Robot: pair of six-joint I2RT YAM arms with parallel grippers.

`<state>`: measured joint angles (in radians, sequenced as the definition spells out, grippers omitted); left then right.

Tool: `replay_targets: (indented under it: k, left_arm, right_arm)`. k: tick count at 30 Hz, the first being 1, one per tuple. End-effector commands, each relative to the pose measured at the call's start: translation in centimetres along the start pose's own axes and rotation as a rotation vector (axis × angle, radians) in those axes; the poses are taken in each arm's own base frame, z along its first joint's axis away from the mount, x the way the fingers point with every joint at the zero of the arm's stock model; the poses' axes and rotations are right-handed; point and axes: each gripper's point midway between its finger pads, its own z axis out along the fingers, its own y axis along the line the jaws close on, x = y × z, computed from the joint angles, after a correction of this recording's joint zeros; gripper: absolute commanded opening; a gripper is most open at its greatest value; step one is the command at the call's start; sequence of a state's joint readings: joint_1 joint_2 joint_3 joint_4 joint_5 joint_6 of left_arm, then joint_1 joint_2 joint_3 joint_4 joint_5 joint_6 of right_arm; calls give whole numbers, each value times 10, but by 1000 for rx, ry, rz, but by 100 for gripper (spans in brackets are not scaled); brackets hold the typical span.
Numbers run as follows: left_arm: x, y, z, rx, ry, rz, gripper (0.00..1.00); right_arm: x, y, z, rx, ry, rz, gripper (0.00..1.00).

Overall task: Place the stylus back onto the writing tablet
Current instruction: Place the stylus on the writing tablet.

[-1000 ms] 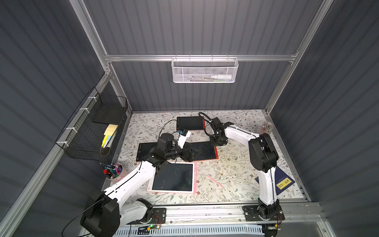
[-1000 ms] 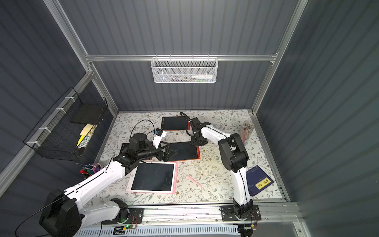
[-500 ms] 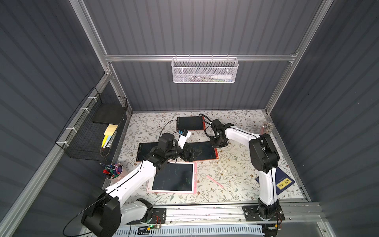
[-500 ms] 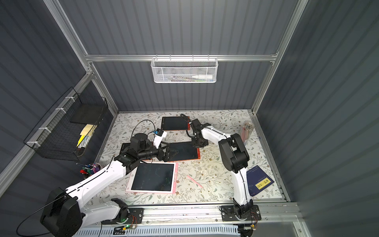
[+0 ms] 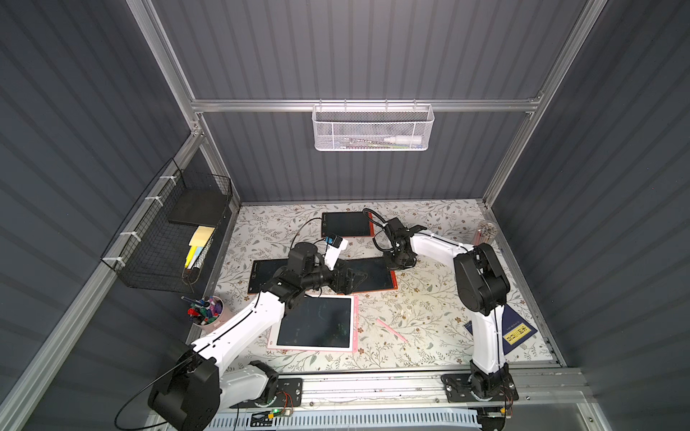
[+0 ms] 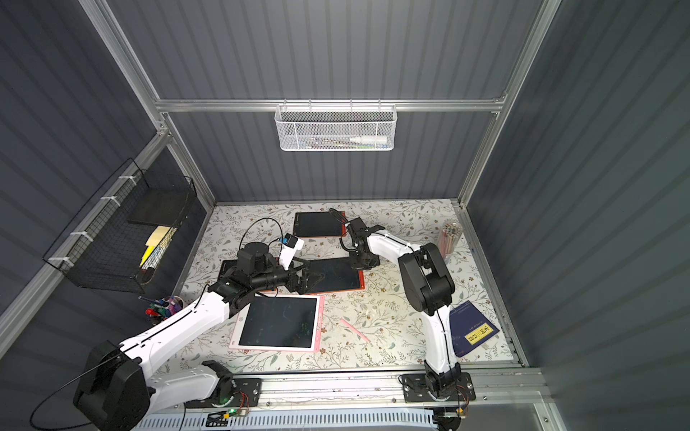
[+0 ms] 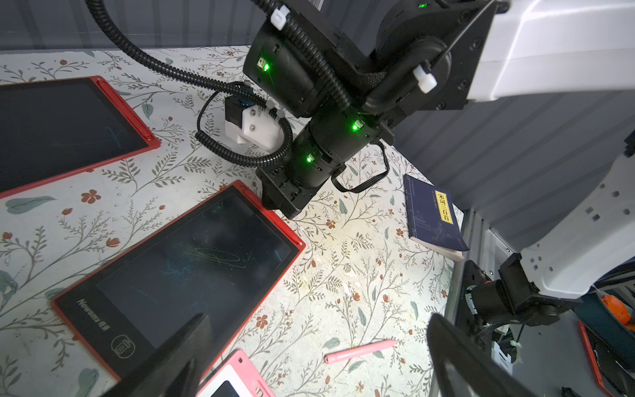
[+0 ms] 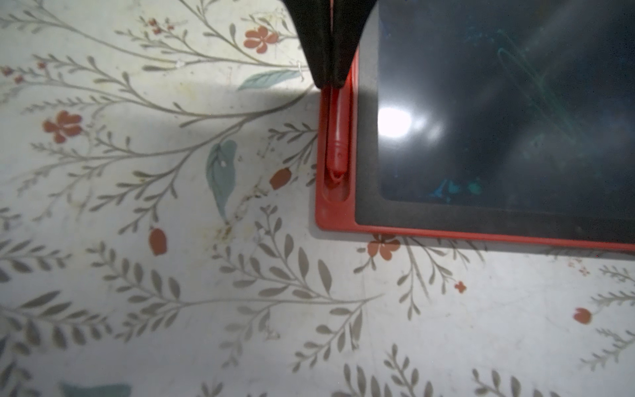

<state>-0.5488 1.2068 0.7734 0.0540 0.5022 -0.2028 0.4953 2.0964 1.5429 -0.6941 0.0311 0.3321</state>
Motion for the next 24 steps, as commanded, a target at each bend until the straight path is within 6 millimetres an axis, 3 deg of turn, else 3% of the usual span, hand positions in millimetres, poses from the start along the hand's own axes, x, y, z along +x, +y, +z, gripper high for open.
replay_targets:
  k: [1,9,19,24]
  left_arm:
    - [4,0,2,14,6,-2,99]
    - [5,1,4,12,11,-3,99]
    - [5,1,4,13,10,-3,99]
    - [4,0,3,13,7,-2,99]
  right_arm:
    - [-4,-6,-10,21,-18,0,8]
    - [8,3,-25,-54,-13,2,8]
    - [33,7,-15,-85,21,27,8]
    - [35,8,-9,-82,30,32,8]
